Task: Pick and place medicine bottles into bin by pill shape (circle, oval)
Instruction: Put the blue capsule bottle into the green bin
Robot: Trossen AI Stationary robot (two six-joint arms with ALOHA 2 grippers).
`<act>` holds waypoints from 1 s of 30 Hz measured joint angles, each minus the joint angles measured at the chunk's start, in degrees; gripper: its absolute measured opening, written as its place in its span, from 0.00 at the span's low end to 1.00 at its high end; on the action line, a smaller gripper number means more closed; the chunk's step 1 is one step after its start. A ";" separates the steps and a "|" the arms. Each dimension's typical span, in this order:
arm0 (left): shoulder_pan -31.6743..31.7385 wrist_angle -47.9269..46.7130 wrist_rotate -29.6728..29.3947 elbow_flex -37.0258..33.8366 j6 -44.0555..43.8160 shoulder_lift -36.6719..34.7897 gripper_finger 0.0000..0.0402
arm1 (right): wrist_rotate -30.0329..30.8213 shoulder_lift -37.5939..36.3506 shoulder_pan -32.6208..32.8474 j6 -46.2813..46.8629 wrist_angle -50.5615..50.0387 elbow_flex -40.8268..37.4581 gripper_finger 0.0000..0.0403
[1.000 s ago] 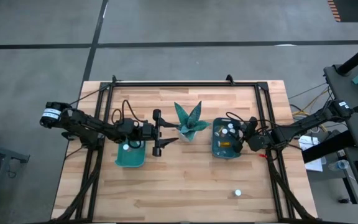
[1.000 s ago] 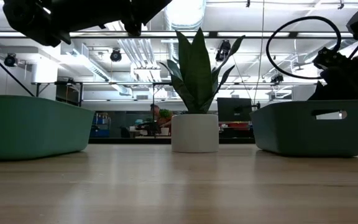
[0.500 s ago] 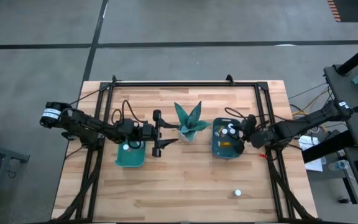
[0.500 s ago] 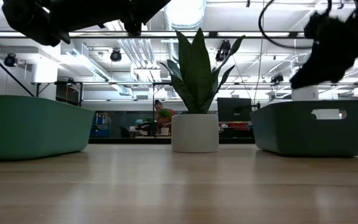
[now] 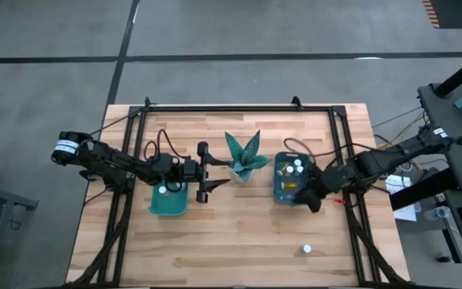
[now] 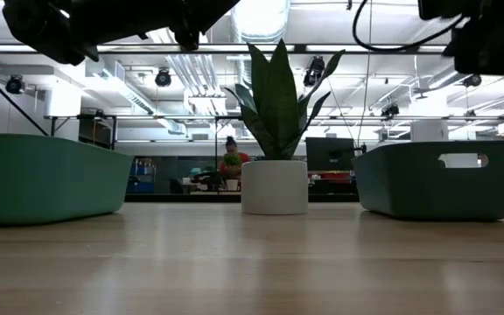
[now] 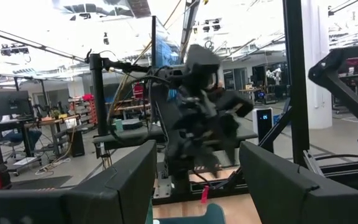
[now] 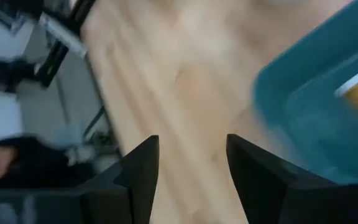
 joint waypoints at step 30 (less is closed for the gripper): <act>-20.03 -0.94 -3.75 2.43 -4.11 0.02 0.53 | -5.14 46.80 31.11 44.76 -31.28 35.86 0.46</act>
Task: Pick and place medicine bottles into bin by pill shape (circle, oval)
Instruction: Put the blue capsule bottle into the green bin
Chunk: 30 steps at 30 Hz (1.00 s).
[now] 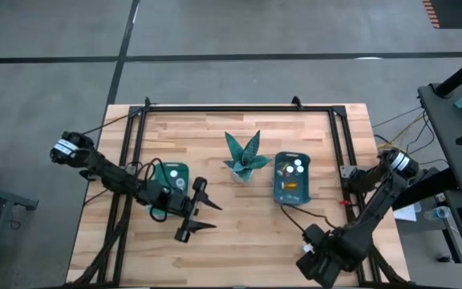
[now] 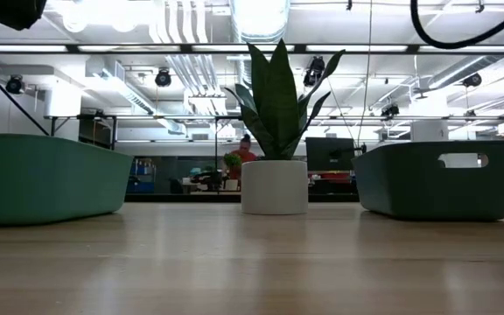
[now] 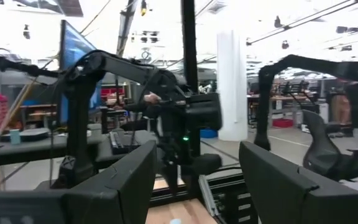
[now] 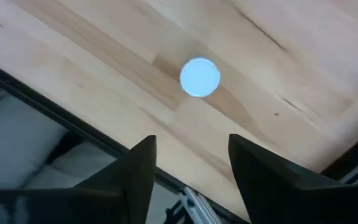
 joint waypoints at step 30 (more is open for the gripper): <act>0.33 0.01 -5.38 0.00 7.45 0.00 0.53 | 1.98 6.43 -3.30 -0.09 2.96 -4.31 0.62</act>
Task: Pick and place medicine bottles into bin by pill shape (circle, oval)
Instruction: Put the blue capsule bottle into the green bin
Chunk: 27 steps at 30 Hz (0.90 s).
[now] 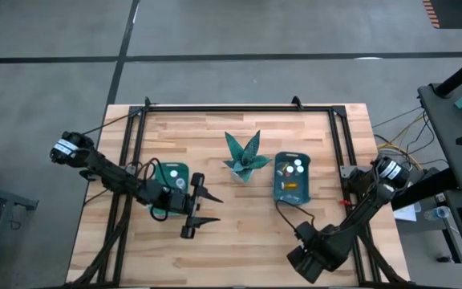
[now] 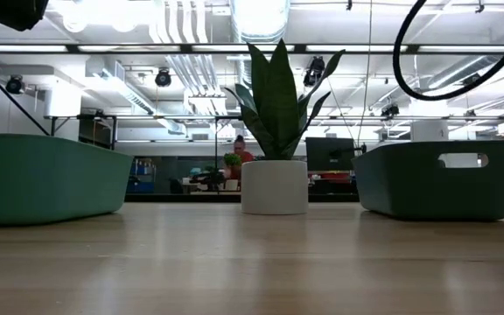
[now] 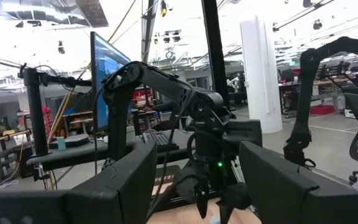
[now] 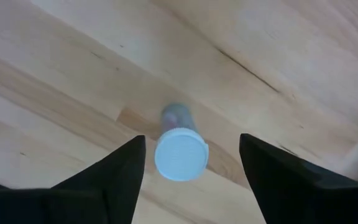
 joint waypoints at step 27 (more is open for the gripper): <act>0.02 0.01 -1.67 0.17 1.79 -0.13 0.53 | 1.43 0.41 -0.02 -0.64 2.77 -0.06 0.26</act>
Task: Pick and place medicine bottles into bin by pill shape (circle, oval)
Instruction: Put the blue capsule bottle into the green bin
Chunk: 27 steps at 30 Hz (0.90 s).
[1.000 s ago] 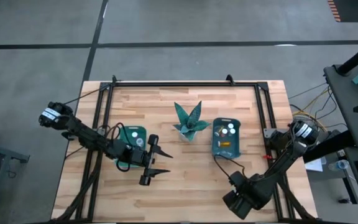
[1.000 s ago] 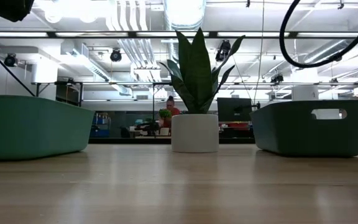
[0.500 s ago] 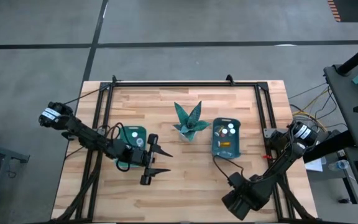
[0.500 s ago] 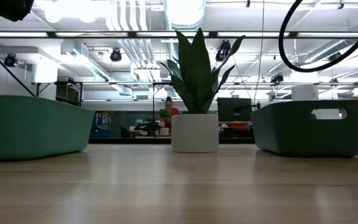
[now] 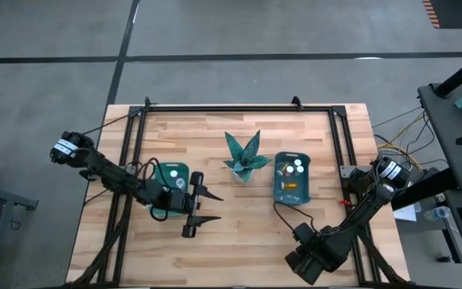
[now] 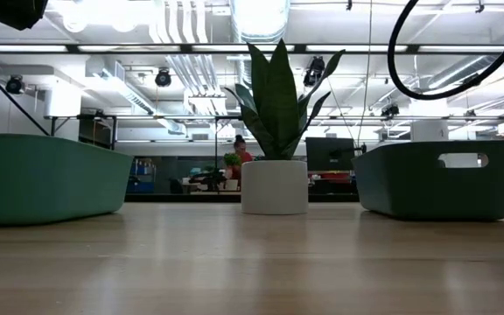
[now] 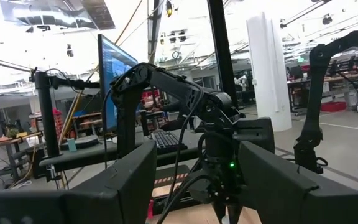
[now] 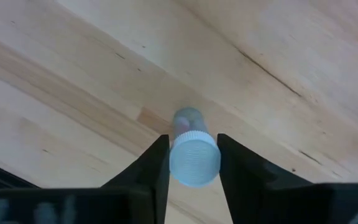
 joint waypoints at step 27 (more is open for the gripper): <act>1.85 -9.89 -6.25 0.07 -11.96 0.22 0.53 | 13.70 -14.07 -15.39 -43.46 7.36 0.17 0.28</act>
